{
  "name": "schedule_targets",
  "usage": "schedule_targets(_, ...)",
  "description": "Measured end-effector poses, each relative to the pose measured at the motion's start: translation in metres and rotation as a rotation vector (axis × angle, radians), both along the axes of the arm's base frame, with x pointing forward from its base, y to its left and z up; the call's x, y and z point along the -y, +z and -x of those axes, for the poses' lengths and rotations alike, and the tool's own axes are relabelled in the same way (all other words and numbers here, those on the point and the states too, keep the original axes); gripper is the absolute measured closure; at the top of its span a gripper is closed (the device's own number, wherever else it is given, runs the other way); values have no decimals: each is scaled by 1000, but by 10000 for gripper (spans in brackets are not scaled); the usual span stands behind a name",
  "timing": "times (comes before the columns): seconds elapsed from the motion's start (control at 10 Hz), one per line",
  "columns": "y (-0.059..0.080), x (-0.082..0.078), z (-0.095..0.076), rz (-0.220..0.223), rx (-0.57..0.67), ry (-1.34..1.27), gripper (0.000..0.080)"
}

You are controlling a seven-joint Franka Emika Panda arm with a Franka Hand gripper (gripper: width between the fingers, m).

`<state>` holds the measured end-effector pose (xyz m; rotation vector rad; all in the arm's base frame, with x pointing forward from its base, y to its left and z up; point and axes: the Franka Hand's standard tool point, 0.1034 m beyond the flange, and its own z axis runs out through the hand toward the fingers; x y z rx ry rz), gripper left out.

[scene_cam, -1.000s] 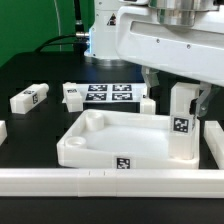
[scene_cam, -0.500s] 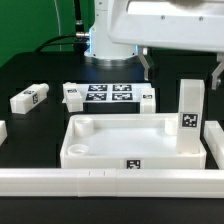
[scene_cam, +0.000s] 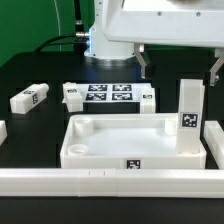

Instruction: Assemble desk

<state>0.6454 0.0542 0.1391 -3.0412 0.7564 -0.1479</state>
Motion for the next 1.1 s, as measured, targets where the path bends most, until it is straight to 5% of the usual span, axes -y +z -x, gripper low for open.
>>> schedule_targets(0.4, 1, 0, 1, 1, 4, 17, 151)
schedule_targets(0.7, 10, 25, 39, 3, 33, 135, 151)
schedule_targets(1.1, 4, 34, 44, 8, 21, 123, 151)
